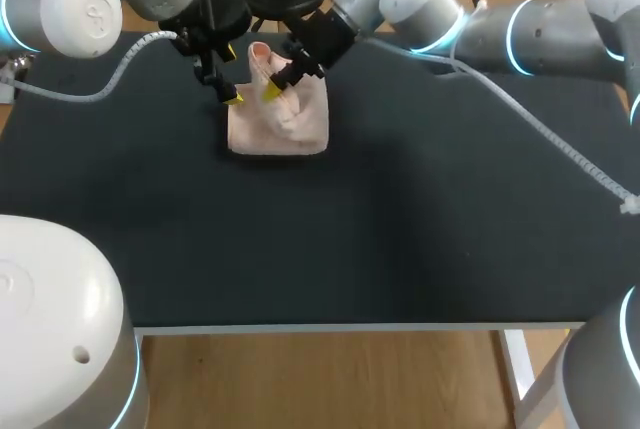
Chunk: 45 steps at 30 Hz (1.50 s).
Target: Fold the towel
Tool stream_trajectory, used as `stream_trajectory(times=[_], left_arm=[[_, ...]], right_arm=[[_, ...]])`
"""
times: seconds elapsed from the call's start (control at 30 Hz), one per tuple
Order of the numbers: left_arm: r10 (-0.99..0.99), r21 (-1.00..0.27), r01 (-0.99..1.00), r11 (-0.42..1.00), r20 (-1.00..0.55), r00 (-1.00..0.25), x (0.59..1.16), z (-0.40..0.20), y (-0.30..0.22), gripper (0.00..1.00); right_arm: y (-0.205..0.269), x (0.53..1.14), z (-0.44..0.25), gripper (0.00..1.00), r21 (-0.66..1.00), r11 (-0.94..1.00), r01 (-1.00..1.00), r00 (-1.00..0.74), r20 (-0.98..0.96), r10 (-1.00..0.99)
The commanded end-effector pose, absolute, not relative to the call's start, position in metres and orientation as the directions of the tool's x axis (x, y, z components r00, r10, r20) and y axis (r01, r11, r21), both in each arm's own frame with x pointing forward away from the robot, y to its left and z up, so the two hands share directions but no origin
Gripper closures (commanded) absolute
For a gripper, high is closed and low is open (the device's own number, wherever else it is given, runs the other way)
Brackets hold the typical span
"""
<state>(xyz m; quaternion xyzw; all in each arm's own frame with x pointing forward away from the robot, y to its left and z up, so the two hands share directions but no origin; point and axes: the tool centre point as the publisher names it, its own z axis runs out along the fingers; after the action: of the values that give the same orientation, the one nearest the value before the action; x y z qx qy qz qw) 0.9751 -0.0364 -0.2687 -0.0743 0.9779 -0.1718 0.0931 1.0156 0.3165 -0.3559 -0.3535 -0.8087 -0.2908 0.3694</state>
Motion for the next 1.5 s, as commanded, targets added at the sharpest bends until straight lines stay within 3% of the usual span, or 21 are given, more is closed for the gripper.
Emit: stream_trajectory(times=[0.03, 0.13, 0.2, 0.67, 1.1, 1.27, 1.5], left_arm=[[-0.175, -0.353, -0.111, 0.929, -0.156, -0.972, 0.975, -0.269, -0.036, 0.00], [-0.175, -0.353, -0.111, 0.929, -0.156, -0.972, 0.975, -0.269, -0.036, 0.00], [-0.175, -0.353, -0.111, 0.929, -0.156, -0.972, 0.975, -0.269, -0.036, 0.00], [-0.175, -0.353, -0.111, 0.929, -0.156, -0.972, 0.975, -0.269, -0.036, 0.00], [-0.175, -0.353, -0.111, 0.929, -0.156, -0.972, 0.975, -0.269, -0.036, 0.00], [-0.175, -0.353, -0.111, 0.929, -0.156, -0.972, 0.975, -0.269, -0.036, 0.00], [-0.175, -0.353, -0.111, 0.929, -0.156, -0.972, 0.975, -0.269, -0.036, 0.00]], right_arm=[[0.326, 1.020, -0.364, 1.00, 0.210, 0.586, 0.783, -0.476, 0.809, 0.345], [0.329, 1.018, -0.371, 1.00, 0.195, 0.593, 0.781, -0.463, 0.818, 0.342], [0.327, 1.018, -0.370, 0.00, 0.202, 0.583, 0.787, -0.455, 0.829, 0.326], [0.304, 1.017, -0.346, 0.00, 0.325, 0.615, 0.718, -0.600, 0.736, 0.312], [0.223, 1.040, -0.297, 0.00, 0.443, 0.587, 0.678, -0.715, 0.584, 0.385], [0.184, 1.041, -0.298, 0.00, 0.307, 0.821, 0.482, -0.869, 0.289, 0.402], [0.132, 1.058, -0.294, 0.00, 0.331, 0.803, 0.496, -0.853, 0.356, 0.381]])
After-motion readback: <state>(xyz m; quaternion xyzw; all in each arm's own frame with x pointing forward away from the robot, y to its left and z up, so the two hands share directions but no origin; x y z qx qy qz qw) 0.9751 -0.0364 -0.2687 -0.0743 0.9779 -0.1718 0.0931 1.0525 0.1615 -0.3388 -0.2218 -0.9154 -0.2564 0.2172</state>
